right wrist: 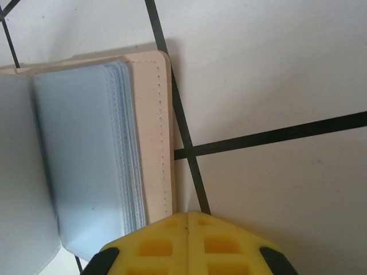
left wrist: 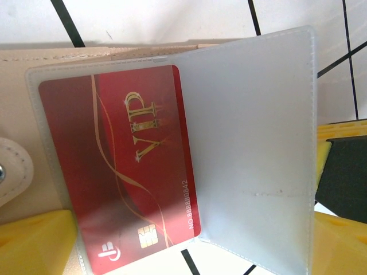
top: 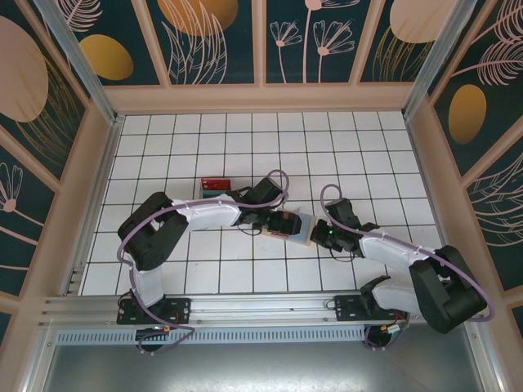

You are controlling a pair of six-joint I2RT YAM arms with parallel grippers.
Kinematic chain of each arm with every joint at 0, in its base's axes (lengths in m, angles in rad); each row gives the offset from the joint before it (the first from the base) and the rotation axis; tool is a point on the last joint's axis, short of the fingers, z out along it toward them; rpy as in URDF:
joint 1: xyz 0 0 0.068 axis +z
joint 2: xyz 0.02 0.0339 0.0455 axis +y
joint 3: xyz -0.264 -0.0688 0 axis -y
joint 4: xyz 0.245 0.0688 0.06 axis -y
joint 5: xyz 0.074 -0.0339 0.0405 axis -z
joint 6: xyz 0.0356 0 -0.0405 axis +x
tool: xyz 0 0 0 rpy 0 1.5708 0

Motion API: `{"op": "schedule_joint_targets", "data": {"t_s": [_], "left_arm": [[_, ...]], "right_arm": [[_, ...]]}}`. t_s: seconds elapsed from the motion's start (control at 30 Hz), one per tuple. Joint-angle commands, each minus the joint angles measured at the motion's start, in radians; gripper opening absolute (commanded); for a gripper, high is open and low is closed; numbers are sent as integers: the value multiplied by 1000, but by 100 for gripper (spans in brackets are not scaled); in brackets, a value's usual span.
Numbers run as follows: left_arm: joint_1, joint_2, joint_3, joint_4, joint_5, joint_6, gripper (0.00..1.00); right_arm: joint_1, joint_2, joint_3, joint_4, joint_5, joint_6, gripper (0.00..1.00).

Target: Take the credit cards out of the card holder

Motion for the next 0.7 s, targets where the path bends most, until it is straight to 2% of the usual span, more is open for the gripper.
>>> {"op": "schedule_joint_targets", "data": {"t_s": [0.0,0.33,0.67], "left_arm": [[-7,-36,20,-64,-22,41,99],[-3,-75,29,-71,9,58,98],[31,-94,-16,-70,-57,60,99]], "right_arm": [[25,21,-19,17,3,4,0],[25,21,-23,19,-3,8,0],[25,-48,9,-43,38,1,0]]}}
